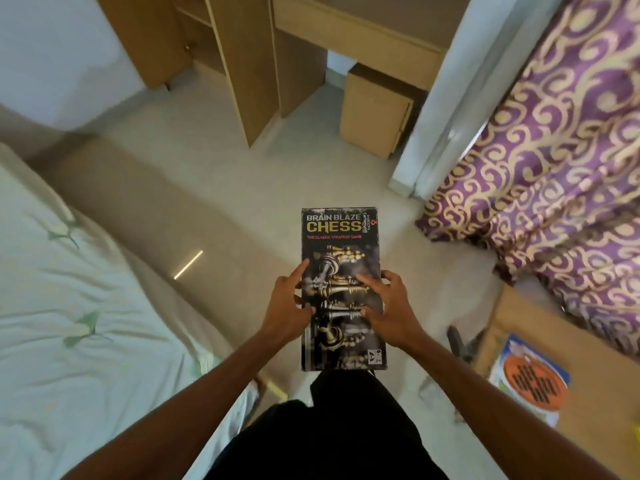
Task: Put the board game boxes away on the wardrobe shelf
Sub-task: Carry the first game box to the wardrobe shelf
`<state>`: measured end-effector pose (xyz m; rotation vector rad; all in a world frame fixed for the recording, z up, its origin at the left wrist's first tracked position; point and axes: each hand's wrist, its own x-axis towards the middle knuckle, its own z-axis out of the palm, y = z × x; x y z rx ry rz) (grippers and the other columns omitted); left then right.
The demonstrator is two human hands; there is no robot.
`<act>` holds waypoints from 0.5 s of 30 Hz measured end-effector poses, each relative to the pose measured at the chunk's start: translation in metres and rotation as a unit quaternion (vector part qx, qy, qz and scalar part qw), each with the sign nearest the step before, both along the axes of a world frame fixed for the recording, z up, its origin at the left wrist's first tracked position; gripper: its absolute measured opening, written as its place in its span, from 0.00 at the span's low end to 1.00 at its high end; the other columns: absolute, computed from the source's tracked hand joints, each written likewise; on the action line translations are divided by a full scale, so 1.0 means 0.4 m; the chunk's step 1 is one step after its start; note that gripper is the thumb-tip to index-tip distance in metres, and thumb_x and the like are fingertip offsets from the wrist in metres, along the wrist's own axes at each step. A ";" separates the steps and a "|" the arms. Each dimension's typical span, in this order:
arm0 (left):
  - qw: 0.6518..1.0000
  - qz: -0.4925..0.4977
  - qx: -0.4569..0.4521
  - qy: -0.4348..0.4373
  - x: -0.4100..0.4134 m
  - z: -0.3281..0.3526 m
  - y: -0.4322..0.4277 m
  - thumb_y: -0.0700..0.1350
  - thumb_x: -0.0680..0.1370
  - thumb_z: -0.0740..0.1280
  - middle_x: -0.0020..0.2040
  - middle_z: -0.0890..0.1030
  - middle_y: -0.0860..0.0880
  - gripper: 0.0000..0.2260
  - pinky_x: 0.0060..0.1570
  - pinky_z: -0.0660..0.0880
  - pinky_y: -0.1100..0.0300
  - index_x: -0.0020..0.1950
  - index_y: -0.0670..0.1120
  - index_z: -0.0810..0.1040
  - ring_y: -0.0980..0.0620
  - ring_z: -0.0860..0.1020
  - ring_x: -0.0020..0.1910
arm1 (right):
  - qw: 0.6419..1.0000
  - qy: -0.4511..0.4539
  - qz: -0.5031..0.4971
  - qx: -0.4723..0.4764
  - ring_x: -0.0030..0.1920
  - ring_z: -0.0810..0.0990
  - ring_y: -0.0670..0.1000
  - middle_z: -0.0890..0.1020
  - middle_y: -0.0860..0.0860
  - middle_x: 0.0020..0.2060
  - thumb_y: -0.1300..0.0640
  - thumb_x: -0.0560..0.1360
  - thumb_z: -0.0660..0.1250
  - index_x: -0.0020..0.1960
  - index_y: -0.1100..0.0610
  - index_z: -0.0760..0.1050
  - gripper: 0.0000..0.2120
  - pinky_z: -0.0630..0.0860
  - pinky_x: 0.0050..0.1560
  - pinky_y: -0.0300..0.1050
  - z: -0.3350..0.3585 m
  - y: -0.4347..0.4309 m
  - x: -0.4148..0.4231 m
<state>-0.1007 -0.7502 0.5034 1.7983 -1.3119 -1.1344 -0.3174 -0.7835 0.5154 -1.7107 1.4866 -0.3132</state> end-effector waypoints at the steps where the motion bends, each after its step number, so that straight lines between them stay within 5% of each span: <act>1: 1.000 0.005 -0.001 -0.008 0.026 0.001 -0.052 0.35 0.71 0.72 0.57 0.70 0.46 0.38 0.50 0.79 0.57 0.77 0.54 0.60 0.49 0.76 0.54 | 1.000 0.001 0.010 -0.004 0.73 0.58 0.58 0.58 0.54 0.71 0.61 0.73 0.68 0.71 0.46 0.66 0.29 0.61 0.73 0.53 0.005 -0.062 0.029; 12: 0.989 0.147 -0.004 -0.031 0.475 0.013 -0.704 0.34 0.70 0.73 0.59 0.71 0.45 0.38 0.44 0.80 0.58 0.76 0.53 0.63 0.46 0.79 0.52 | 0.989 -0.031 0.144 -0.018 0.72 0.58 0.52 0.58 0.51 0.71 0.67 0.71 0.67 0.72 0.44 0.66 0.34 0.57 0.58 0.23 0.009 -0.851 0.512; 15: 0.980 0.200 -0.005 -0.025 0.612 0.041 -0.829 0.33 0.70 0.73 0.58 0.70 0.47 0.38 0.44 0.80 0.58 0.75 0.52 0.64 0.47 0.79 0.51 | 0.979 -0.024 0.201 -0.017 0.72 0.59 0.54 0.59 0.52 0.71 0.67 0.71 0.69 0.72 0.44 0.66 0.34 0.60 0.63 0.28 0.025 -1.029 0.680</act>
